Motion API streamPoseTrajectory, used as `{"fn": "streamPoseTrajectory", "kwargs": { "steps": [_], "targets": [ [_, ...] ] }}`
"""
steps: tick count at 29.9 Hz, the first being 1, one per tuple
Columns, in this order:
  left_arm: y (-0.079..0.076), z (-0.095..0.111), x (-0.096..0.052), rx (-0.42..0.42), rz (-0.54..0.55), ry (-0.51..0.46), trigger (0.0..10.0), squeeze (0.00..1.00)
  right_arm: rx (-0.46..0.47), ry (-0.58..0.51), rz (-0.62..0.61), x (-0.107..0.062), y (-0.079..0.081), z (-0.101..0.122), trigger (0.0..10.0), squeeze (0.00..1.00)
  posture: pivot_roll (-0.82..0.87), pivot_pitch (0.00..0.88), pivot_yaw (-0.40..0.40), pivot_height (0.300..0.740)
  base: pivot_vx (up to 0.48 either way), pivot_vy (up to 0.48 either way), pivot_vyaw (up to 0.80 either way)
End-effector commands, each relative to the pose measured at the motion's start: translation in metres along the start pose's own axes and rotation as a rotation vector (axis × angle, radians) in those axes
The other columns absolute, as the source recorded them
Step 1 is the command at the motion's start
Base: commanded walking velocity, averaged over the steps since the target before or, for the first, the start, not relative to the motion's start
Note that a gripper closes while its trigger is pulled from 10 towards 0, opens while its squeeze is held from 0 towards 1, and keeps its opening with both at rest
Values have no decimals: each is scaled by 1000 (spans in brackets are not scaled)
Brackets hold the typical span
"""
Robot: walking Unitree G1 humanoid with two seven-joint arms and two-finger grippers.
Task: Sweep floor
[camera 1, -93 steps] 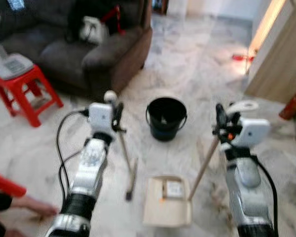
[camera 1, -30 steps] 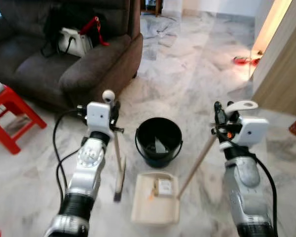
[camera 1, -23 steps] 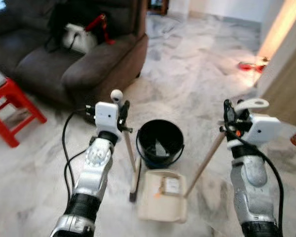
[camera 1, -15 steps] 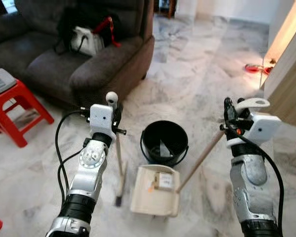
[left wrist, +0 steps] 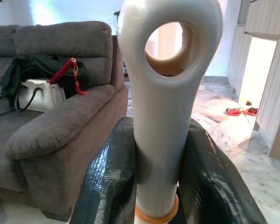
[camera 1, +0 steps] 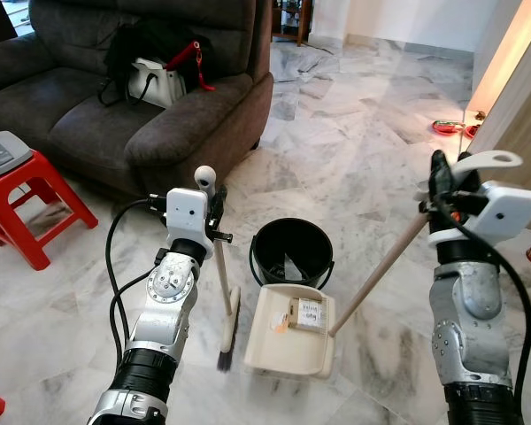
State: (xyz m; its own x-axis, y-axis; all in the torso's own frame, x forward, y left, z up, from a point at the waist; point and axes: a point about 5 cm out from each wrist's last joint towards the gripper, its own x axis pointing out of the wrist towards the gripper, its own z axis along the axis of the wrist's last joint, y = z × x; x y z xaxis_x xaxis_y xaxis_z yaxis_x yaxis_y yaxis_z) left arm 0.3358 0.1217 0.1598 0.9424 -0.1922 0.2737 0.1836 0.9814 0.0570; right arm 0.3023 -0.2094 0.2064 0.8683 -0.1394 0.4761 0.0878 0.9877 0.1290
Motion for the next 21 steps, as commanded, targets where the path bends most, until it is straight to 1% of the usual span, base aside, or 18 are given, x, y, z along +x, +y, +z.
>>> {"fn": "streamPoseTrajectory", "kwargs": {
  "steps": [1, 3, 12, 13, 15, 21],
  "targets": [
    [1, 13, 4, 8, -8, -61, 10000, 0, 57, -126, -12, 11, 5, 29, 10000, 0, 82, 47, 3, 740, 0, 0, 0],
    [1, 13, 4, 10, -11, -62, 10000, 0, 79, -156, -17, 14, 7, 37, 10000, 0, 80, 43, 5, 740, 0, 0, 0],
    [-1, 15, 4, 17, -22, -81, 10000, 0, 111, -219, -17, 22, 15, 57, 10000, 0, 84, 30, 4, 740, 0, 0, 0],
    [-2, 15, 4, 17, -24, -81, 10000, 0, 125, -244, -10, 24, 19, 65, 10000, 0, 86, 34, 5, 740, 0, 0, 0],
    [-2, 16, 4, 10, -24, -80, 10000, 0, 146, -265, -7, 27, 22, 71, 10000, 0, 87, 38, 3, 740, 0, 0, 0],
    [-2, 16, 5, 9, -19, -76, 10000, 0, 157, -258, 3, 28, 26, 71, 10000, 0, 91, 49, 0, 740, 0, 0, 0]
  ]
}}
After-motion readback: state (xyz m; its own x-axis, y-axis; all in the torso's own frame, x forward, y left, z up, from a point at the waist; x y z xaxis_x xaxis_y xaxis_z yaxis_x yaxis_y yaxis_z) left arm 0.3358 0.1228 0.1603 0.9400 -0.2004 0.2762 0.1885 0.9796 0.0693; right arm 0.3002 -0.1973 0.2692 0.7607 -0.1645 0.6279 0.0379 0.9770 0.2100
